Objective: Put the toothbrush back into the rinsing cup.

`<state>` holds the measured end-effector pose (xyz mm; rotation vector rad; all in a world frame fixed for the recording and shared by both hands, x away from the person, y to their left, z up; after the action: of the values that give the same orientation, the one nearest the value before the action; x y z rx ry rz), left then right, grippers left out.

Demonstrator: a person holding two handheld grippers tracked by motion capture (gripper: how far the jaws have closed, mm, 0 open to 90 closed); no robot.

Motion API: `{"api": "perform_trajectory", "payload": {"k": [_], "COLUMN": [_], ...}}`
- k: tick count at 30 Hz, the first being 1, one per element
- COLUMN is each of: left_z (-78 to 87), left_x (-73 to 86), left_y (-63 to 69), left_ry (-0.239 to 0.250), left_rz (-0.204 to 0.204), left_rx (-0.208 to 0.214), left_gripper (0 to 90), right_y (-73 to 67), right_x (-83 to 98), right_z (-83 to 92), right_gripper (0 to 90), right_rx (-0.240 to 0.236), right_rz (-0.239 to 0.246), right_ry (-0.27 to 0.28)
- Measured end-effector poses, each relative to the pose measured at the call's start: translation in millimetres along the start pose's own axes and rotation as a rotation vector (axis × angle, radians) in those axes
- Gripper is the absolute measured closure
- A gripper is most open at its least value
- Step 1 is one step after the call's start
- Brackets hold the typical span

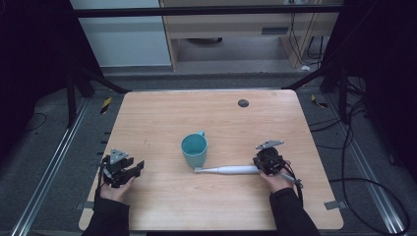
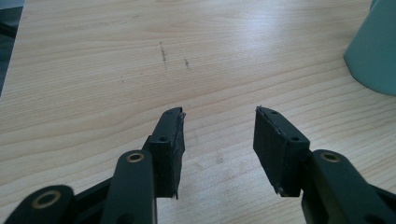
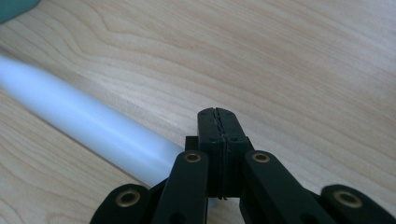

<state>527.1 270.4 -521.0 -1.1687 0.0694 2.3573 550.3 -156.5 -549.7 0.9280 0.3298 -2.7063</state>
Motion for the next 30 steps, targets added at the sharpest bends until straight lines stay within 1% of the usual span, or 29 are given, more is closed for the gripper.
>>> {"api": "perform_trajectory", "payload": {"k": [4, 5, 6, 13, 14, 19, 23, 25, 30], "left_z": [0.7, 0.4, 0.3, 0.6, 0.6, 0.6, 0.7, 1.1, 1.5], "left_x": [0.0, -0.1, 0.0, -0.3, -0.3, -0.4, -0.7, -0.5, -0.8], "left_y": [-0.6, -0.4, -0.3, 0.4, 0.2, 0.8, 1.0, 0.7, 1.2], "left_ry": [0.000, 0.002, 0.001, 0.001, 0.001, 0.001, 0.003, 0.002, 0.003], "left_rz": [-0.002, 0.002, 0.001, -0.002, -0.002, -0.003, -0.001, -0.004, -0.006], "left_rx": [-0.001, 0.000, -0.001, 0.002, 0.001, 0.003, 0.003, 0.002, 0.002], "left_gripper": [52.7, 52.7, 52.6, 52.6, 52.7, 52.6, 52.7, 52.7, 52.7], "right_y": [-0.4, -0.6, -2.0, -2.6, -2.3, -8.2, -10.4, -13.2, -18.5], "right_x": [1.8, 2.4, 5.9, 14.4, 15.0, 22.2, 26.1, 27.8, 33.6], "right_z": [4.1, 5.7, 8.0, 11.1, 12.0, 16.7, 18.8, 22.5, 29.4], "right_gripper": [90.0, 90.0, 90.0, 90.0, 90.0, 90.0, 90.0, 90.0, 90.0], "right_rx": [-0.005, -0.007, -0.019, -0.028, -0.026, -0.045, -0.050, -0.060, -0.074], "right_rz": [0.003, 0.012, 0.007, 0.009, 0.016, 0.025, 0.027, 0.025, 0.025], "right_ry": [0.006, 0.006, 0.011, -0.008, -0.006, -0.016, -0.021, -0.011, -0.010]}}
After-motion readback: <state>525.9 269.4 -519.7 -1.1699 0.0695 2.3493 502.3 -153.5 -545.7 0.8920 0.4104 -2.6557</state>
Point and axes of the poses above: each handheld gripper's, and its own axes: z roughly backward along the jaws, x roughly out of its underside, y roughly to its right, the point moved 9 cm from there along -z, roughly forward along the jaws, and after that the axes turned 13 degrees about -z, right-handed, at the moved point
